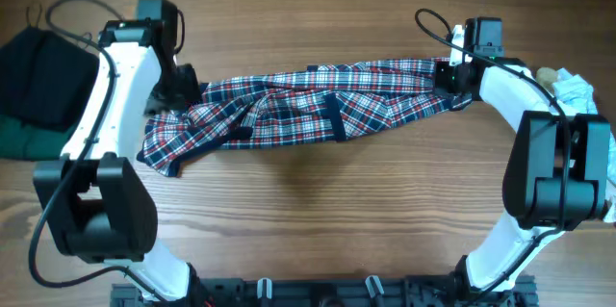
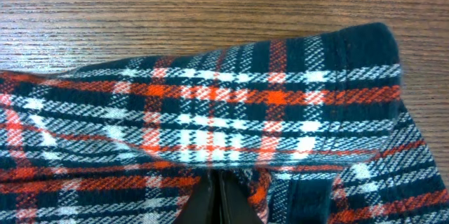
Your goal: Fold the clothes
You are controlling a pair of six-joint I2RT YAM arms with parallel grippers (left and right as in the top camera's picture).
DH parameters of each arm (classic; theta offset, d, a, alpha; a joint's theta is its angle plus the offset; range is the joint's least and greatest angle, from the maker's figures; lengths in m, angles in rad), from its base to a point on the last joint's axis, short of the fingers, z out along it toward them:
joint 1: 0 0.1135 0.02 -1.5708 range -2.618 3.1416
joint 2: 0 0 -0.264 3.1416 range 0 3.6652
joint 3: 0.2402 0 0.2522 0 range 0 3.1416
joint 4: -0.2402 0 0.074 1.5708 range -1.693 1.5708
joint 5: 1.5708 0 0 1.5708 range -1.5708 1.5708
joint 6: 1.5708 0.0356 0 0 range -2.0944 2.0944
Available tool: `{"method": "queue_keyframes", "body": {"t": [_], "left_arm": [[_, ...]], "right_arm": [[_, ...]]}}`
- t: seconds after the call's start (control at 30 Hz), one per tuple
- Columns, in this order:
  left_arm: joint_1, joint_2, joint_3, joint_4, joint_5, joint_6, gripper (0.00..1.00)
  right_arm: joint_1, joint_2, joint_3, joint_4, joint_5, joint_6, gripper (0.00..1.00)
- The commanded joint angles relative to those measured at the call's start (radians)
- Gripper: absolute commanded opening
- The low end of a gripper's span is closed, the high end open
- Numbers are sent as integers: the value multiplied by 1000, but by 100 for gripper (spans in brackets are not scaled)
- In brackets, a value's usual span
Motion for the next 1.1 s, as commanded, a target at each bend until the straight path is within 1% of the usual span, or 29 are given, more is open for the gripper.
{"method": "queue_keyframes", "body": {"t": [0.0,0.03,0.07,0.1,0.13,0.23,0.33,0.4,0.43,0.53,0.6,0.67,0.73,0.8,0.87,0.97,1.07], "left_arm": [[3,-11,-26,-92,218,-208,56],[3,-11,-51,-92,235,-209,46],[3,-11,-122,-48,243,-258,24],[3,-11,-177,9,244,-280,15],[3,-11,-220,58,245,-288,13],[3,-11,-356,216,231,-294,13],[3,-11,-421,362,95,-292,15],[3,-11,-425,476,-32,-281,17],[4,-11,-425,530,-38,-240,16],[6,-11,-425,660,-53,-116,19],[20,-11,-425,723,-133,-62,20],[47,-11,-425,762,-168,-18,21],[93,-11,-425,795,-168,-15,20],[148,-11,-425,827,-156,-14,18],[189,-11,-425,875,-32,40,16],[195,-11,-425,923,-26,67,16],[195,-11,-425,962,-26,87,17]], "right_arm": [[-25,86,-32,-3,74,-20,5],[-25,86,-32,-1,74,-17,5],[-25,86,-32,-1,74,-17,5],[-25,86,-32,0,74,-17,5],[-25,86,-32,2,74,-17,5],[-25,86,-32,2,74,-16,5],[-25,86,-32,2,74,-16,5],[-25,86,-32,-6,74,-16,5],[-25,86,-32,-11,74,-17,5],[-25,86,-32,-31,74,-17,5],[-25,86,-32,-44,74,-14,5],[-25,86,-32,-51,74,-13,5],[-25,86,-32,-54,74,-13,5],[-25,86,-32,-55,75,-3,5],[-26,86,-32,-54,82,48,5],[-26,86,-32,-80,106,83,5],[-26,86,-32,-166,139,136,5]]}}
